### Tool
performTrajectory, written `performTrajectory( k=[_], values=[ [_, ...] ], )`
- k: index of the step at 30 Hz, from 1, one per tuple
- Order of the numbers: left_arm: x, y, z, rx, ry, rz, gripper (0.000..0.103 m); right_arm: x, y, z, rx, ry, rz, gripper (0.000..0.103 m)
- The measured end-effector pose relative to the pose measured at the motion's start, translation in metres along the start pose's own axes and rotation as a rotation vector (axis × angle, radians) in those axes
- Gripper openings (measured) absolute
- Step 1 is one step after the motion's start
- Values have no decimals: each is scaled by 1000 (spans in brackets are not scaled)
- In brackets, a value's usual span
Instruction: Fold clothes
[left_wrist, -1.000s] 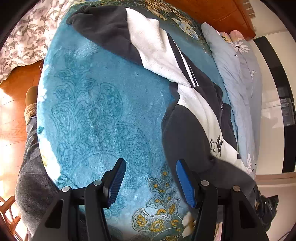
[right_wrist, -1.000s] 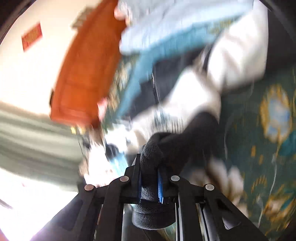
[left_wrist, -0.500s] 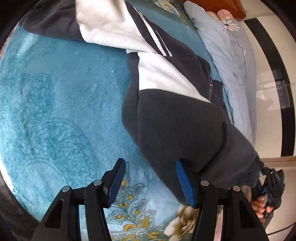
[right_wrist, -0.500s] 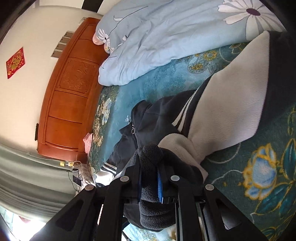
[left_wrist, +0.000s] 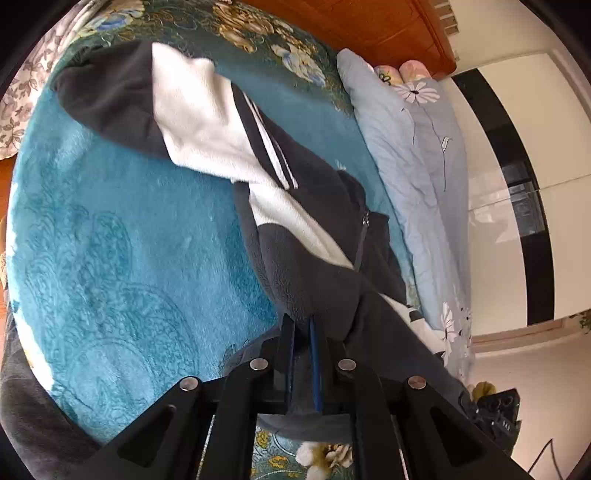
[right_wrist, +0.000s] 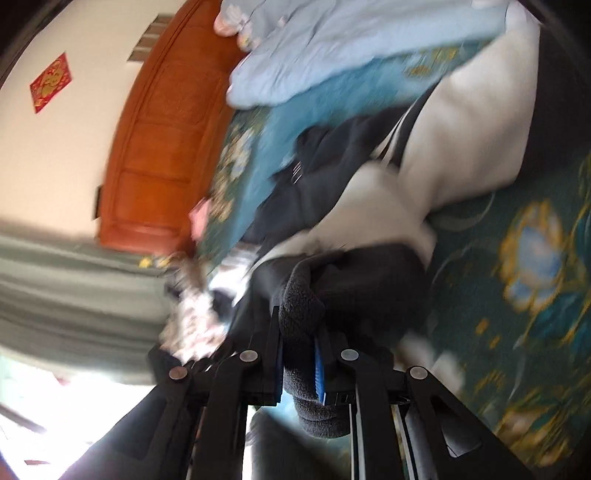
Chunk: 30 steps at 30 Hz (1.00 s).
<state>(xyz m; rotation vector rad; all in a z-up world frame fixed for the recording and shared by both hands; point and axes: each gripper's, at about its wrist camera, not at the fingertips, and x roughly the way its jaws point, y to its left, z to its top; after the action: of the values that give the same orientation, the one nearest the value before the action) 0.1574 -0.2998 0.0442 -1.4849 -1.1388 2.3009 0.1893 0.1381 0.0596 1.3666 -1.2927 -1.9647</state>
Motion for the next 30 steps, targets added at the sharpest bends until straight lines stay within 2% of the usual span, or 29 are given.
performTrajectory(
  k=[1, 3, 7, 10, 12, 14, 15, 16, 17, 21, 25, 30],
  values=[
    [-5, -2, 9, 0, -14, 18, 8, -3, 5, -7, -2, 20, 49, 14],
    [6, -1, 24, 11, -7, 76, 8, -11, 10, -9, -31, -7, 48, 13],
    [46, 9, 42, -16, 34, 159, 9, 2, -20, 12, 6, -48, -187, 13],
    [68, 22, 35, -47, 90, 189, 9, 19, -47, 21, 63, -53, -272, 13],
    [67, 27, 26, -39, 94, 182, 12, 27, -59, 23, 96, -40, -296, 13],
    [55, 32, 15, -14, 83, 168, 28, 27, -63, 23, 101, -43, -299, 13],
    [48, 35, 9, 0, 79, 162, 48, 27, -65, 22, 104, -45, -300, 13],
    [41, 37, 1, 10, 74, 138, 62, 26, -67, 22, 106, -47, -301, 14],
    [34, 40, -6, 19, 68, 109, 65, 27, -69, 22, 107, -47, -303, 14],
    [33, 26, -32, 142, 127, 96, 71, 32, -70, 21, 107, -43, -319, 14],
    [60, 5, -48, 348, 168, 243, 71, 34, -67, 22, 108, -46, -330, 14],
    [79, 2, -54, 420, 196, 267, 71, 25, -63, 14, 64, -34, -330, 18]
  ],
)
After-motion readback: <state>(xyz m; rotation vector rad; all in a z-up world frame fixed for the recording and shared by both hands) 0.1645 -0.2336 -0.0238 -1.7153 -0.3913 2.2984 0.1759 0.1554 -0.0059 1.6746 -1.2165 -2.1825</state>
